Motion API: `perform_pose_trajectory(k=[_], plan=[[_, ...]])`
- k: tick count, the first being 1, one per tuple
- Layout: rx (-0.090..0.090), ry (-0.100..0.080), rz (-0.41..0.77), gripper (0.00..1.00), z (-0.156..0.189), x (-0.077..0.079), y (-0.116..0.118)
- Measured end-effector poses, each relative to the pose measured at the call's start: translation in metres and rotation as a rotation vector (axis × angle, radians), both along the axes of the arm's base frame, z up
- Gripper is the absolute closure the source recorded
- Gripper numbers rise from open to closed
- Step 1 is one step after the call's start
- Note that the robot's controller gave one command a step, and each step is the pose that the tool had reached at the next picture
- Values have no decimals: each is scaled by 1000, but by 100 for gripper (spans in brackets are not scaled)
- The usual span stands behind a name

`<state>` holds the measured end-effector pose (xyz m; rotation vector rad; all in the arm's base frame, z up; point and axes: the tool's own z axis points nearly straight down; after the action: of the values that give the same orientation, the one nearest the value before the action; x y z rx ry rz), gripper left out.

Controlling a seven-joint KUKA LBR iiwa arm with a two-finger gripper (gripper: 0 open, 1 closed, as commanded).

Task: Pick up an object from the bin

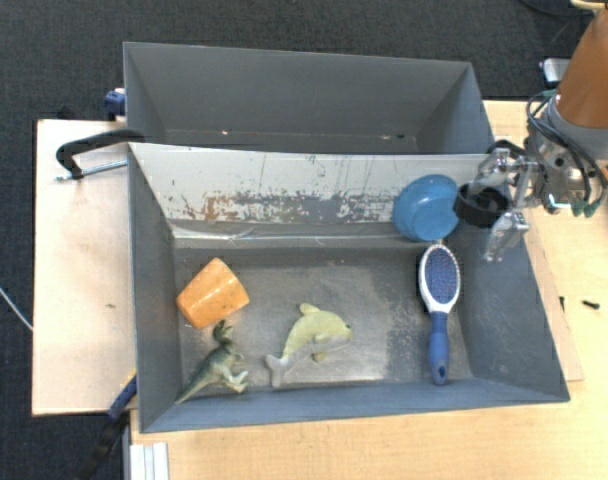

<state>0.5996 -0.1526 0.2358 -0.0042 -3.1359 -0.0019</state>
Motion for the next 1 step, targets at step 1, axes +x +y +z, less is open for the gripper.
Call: perform_pose_trajectory(k=[1], plan=[[-2,-20,305,0,-162,-42,67]])
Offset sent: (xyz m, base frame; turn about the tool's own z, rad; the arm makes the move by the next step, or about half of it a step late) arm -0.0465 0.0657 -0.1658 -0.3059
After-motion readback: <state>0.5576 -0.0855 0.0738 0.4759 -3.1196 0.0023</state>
